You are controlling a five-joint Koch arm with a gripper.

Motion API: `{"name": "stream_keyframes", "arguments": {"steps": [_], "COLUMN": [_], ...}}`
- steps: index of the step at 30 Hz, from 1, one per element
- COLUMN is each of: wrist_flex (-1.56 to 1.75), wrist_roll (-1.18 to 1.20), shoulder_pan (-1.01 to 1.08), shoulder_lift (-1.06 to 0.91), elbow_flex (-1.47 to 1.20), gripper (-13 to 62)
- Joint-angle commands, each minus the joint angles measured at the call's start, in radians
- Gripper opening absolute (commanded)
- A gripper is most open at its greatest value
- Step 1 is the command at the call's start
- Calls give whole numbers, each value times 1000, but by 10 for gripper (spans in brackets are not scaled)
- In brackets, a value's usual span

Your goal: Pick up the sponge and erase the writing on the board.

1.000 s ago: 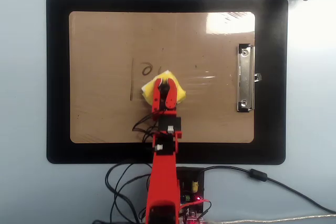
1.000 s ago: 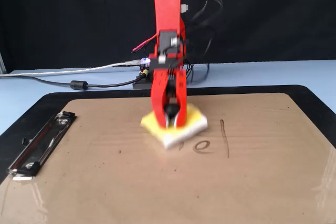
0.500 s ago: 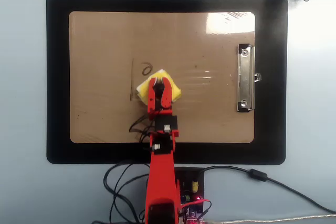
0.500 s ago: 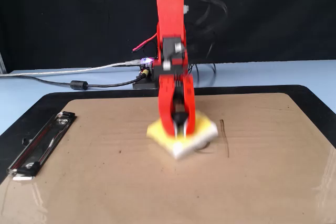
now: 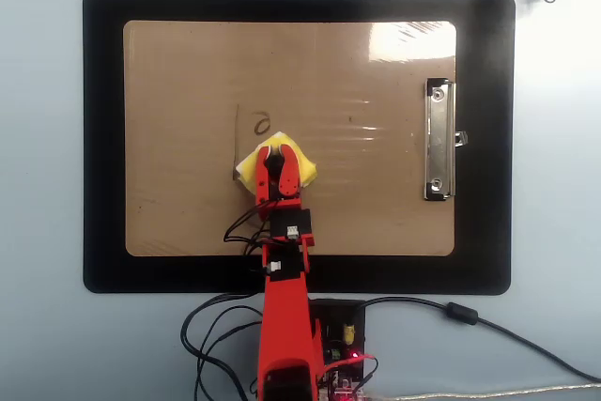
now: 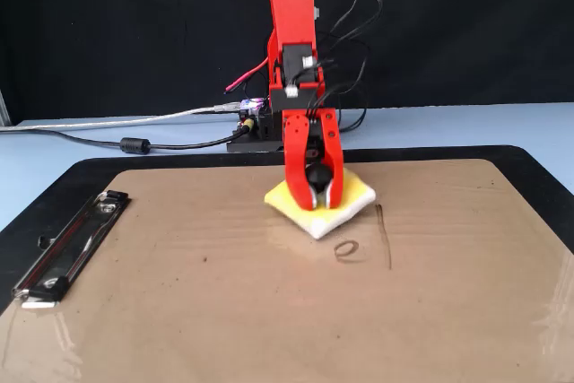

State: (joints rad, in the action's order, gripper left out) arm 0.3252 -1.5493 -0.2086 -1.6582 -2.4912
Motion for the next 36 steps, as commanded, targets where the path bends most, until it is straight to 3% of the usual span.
{"name": "stream_keyframes", "arguments": {"steps": [1, 4, 9, 10, 15, 17, 20, 22, 26, 28, 34, 36], "wrist_flex": [26, 23, 11, 12, 23, 12, 9, 8, 17, 6, -106, -146], "wrist_roll": [-17, -14, -18, -20, -17, -18, -29, -46, -51, -51, -83, -123], "shoulder_pan": [-18, -15, -54, -63, -60, -69, -104, -129, -127, -133, -242, -272], "shoulder_lift": [77, 313, 3, 15, 391, 333, 66, 38, 354, 391, -147, -196], "elbow_flex": [92, 354, 41, 41, 431, 360, 109, 66, 380, 439, -55, -74], "gripper": [-80, -80, -80, -80, -80, -80, -80, -80, -80, -80, -80, -80]}}
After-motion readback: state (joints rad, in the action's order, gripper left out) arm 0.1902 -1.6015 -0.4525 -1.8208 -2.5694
